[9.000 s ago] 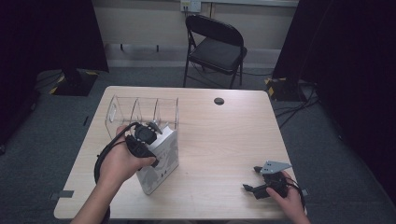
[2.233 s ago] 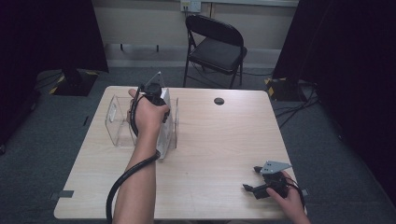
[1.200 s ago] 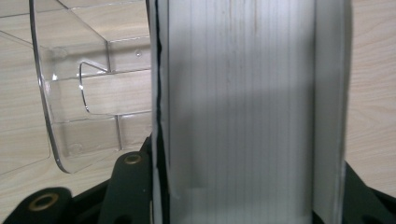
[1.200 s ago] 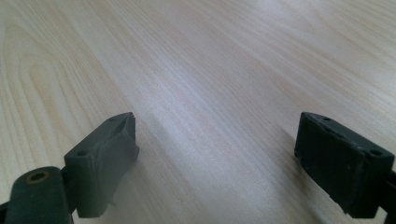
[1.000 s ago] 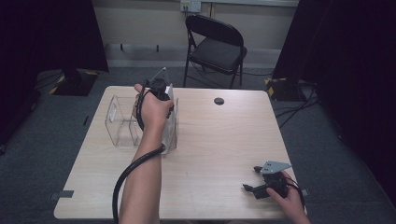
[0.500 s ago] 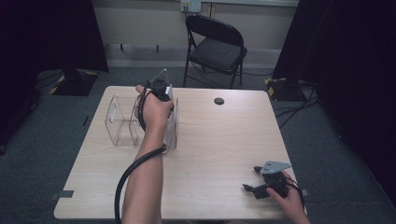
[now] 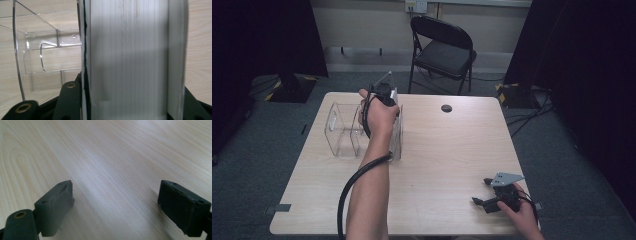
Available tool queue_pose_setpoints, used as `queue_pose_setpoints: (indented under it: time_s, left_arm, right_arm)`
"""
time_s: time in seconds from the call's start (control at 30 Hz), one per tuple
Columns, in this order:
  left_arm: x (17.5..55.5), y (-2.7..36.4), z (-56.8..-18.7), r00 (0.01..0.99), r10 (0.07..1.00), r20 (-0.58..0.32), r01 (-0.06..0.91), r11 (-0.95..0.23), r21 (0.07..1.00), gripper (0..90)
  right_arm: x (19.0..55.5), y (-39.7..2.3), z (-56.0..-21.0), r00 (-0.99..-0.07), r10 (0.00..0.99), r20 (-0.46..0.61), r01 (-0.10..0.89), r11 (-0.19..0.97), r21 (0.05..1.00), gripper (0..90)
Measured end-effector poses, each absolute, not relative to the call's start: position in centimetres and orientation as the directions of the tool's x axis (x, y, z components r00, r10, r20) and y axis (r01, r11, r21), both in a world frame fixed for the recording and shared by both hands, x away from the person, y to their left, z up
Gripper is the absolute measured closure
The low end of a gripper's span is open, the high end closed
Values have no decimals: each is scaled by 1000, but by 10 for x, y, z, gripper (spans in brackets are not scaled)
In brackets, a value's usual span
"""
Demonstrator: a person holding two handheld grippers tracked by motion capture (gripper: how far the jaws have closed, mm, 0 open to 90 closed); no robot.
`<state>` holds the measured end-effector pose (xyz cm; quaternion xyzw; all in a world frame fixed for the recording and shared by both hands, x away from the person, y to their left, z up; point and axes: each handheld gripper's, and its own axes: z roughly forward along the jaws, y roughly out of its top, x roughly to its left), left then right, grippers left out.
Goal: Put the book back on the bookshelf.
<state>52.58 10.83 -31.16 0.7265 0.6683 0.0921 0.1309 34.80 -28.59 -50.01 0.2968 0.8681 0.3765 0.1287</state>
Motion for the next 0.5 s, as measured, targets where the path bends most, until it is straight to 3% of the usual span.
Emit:
queue_pose_setpoints:
  time_s: [0.5]
  left_arm:
    - [525, 102, -315, 103, 995, -7, 940, -95, 327, 516]
  right_arm:
    - [348, -286, -500, -791, 612, -3, 417, 543, 729, 121]
